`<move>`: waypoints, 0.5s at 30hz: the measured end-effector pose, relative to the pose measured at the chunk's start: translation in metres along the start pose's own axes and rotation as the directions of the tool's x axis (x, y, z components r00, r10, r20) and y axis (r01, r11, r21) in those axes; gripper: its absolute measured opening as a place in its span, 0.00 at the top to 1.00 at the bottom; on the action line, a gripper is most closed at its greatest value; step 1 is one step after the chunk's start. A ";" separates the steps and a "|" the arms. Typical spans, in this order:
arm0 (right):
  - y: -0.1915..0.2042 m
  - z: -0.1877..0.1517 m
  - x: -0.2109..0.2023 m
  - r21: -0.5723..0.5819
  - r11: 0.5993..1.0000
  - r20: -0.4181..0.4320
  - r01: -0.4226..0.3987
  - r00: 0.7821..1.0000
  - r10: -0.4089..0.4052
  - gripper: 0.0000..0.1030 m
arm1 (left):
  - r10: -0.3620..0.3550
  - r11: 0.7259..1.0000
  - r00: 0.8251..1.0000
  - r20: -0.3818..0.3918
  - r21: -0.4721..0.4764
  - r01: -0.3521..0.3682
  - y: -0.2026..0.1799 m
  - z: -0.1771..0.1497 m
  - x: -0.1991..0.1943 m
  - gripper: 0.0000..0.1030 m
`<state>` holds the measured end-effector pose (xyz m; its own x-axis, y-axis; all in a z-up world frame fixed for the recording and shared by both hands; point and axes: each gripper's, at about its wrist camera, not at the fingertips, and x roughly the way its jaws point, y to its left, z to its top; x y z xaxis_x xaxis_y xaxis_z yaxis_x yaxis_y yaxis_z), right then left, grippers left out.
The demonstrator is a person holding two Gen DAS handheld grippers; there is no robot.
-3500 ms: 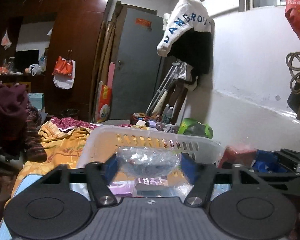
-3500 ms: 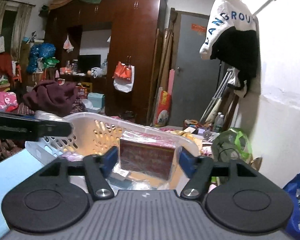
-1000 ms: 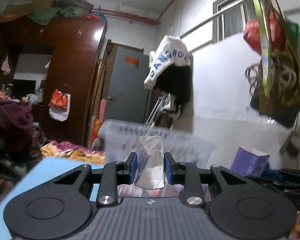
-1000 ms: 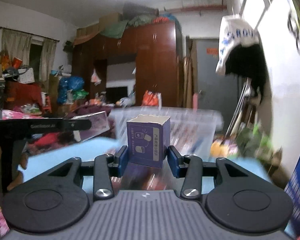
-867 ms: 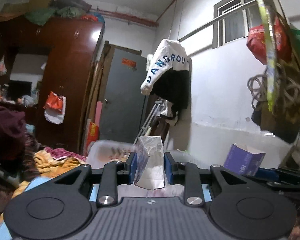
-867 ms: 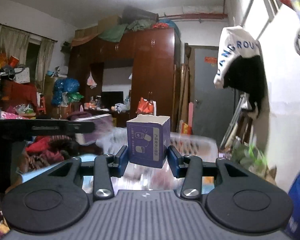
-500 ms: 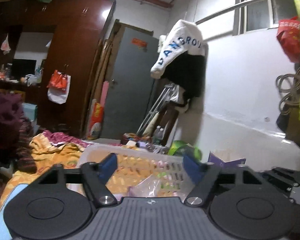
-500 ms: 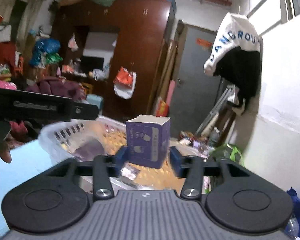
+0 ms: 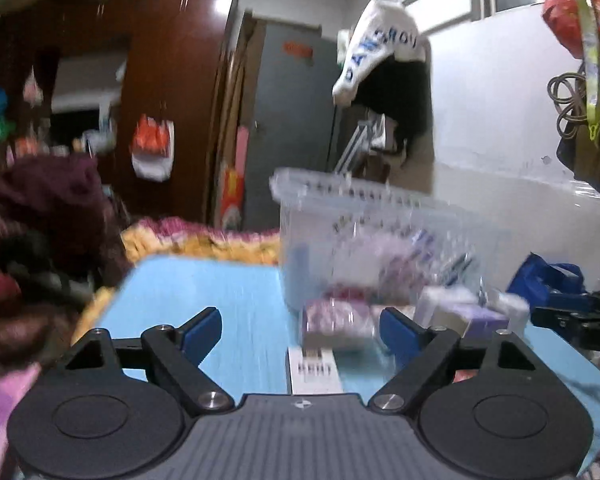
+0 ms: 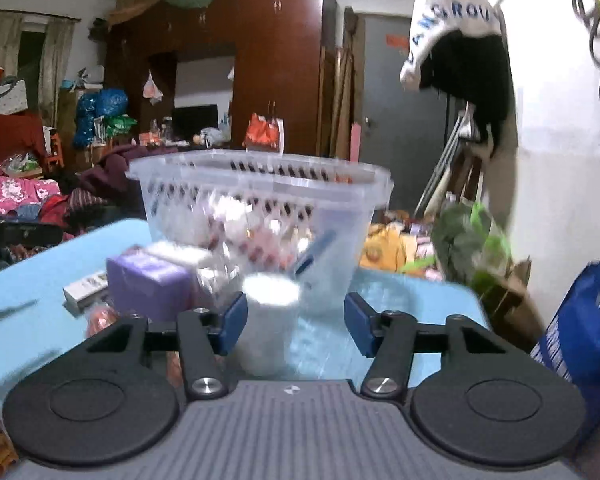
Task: Organize objects
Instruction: 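Grasp KENT pack with left tool while right tool grasps white tissue roll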
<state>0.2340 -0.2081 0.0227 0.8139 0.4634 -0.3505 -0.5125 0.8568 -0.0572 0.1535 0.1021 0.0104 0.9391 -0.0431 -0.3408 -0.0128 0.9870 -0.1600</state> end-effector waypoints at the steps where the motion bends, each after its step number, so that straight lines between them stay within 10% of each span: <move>1: 0.001 0.000 0.004 0.002 1.000 -0.009 -0.006 1.000 0.006 0.44 | 0.002 1.000 1.000 -0.017 0.001 -0.002 0.001 -0.002 0.005 0.14; 15: 0.013 -0.004 0.030 0.006 0.998 -0.086 -0.063 0.994 0.064 0.44 | 0.084 0.992 0.971 -0.223 0.113 -0.060 -0.015 -0.009 0.041 0.14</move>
<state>0.2504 -0.1840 0.0073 0.7533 0.4958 -0.4321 -0.5614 0.8270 -0.0296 0.1890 0.0846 -0.0094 0.8343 0.0070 -0.5513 -0.0305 0.9990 -0.0335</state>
